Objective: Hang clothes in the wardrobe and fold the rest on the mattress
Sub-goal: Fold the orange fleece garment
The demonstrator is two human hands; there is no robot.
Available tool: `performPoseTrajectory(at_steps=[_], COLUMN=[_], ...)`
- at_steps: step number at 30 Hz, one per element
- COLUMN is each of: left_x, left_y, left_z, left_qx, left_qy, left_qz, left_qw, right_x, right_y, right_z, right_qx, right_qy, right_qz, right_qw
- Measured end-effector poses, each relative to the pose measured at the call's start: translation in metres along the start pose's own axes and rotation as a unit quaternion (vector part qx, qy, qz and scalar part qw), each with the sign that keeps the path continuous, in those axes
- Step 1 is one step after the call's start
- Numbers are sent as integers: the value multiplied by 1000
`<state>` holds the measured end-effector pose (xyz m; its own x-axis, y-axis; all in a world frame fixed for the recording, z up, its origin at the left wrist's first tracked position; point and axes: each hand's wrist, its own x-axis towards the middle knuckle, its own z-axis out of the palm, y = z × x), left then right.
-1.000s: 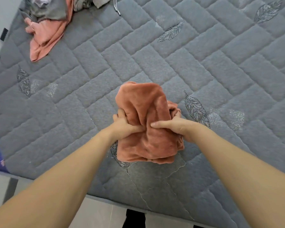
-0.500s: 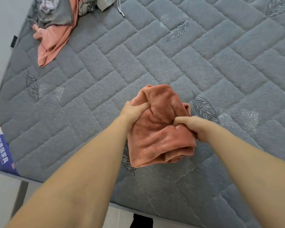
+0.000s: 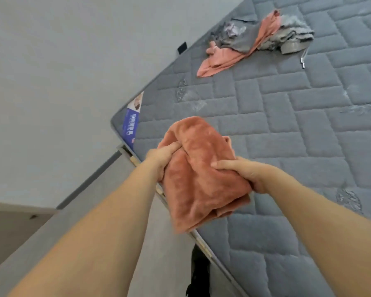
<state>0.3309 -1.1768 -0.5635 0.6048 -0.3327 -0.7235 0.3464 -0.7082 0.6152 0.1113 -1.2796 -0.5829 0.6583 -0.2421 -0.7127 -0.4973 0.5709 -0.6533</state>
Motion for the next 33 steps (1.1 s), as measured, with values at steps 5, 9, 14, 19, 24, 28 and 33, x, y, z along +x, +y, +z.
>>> performPoseTrajectory(at_steps=[5, 9, 14, 19, 24, 28, 33], left_x=[-118, -227, -367, -488, -575, -643, -729], left_y=[20, 17, -13, -39, -82, -120, -170], left_z=[-170, -318, -463, -540, -564, -564, -540], left_qx=[14, 25, -82, -187, -248, -294, -327], left_qy=[68, 101, 91, 89, 156, 277, 427], left_qz=[-3, 33, 109, 149, 187, 245, 288], left_qw=[998, 994, 986, 967, 938, 881, 793], right_x=[-39, -78, -151, -229, -296, -337, -378], right_y=[-95, -170, -247, -280, -280, -259, -193], right_z=[133, 257, 423, 559, 647, 688, 722], right_qx=[-105, -194, -359, -433, -479, -420, -152], right_qy=[-53, -131, -268, -374, -419, -488, -589], right_qz=[-85, -136, -178, -145, -150, -138, -96], right_qw=[989, 963, 876, 808, 757, 752, 788])
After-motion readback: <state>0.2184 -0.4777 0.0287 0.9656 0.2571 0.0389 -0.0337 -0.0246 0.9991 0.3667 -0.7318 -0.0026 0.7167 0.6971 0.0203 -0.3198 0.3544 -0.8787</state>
